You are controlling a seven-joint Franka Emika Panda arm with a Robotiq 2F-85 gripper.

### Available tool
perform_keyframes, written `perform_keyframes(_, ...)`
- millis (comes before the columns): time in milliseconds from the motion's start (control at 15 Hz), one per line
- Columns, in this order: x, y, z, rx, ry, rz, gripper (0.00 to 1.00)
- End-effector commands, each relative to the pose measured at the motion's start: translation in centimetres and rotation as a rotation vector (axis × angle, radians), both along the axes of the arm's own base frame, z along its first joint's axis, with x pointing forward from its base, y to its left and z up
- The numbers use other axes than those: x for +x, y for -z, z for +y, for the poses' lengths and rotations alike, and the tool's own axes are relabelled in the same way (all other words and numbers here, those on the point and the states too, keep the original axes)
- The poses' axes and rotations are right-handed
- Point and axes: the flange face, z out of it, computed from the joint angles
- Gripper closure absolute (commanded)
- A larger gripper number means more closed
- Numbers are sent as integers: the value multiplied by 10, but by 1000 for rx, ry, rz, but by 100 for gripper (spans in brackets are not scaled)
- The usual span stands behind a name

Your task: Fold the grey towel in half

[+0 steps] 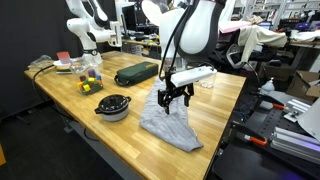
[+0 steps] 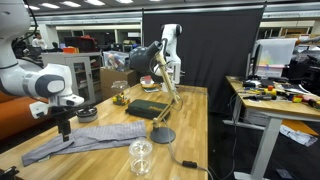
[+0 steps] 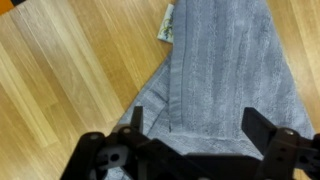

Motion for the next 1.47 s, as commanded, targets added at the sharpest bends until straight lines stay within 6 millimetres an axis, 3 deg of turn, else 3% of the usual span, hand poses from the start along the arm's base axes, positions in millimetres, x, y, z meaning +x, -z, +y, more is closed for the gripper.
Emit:
perform_keyframes(0,12,10,2,-16,-11,-6,0)
perform_keyframes(533,30,30,1,-32,-10,0,0)
perform_keyframes(600,32,31,0,-32,-10,-1,2)
perform_keyframes(667,34,32,0,-30,-9,-1,9)
perform_keyframes(733,36,33,0,-29,-8,-1,9)
perform_keyframes(800,36,35,-1,-28,-6,1,14)
perform_keyframes(867,37,37,-1,-26,-5,4,9)
perform_keyframes(1267,30,49,-2,-21,-2,31,7)
perform_keyframes(1400,29,50,-2,-19,-2,34,14)
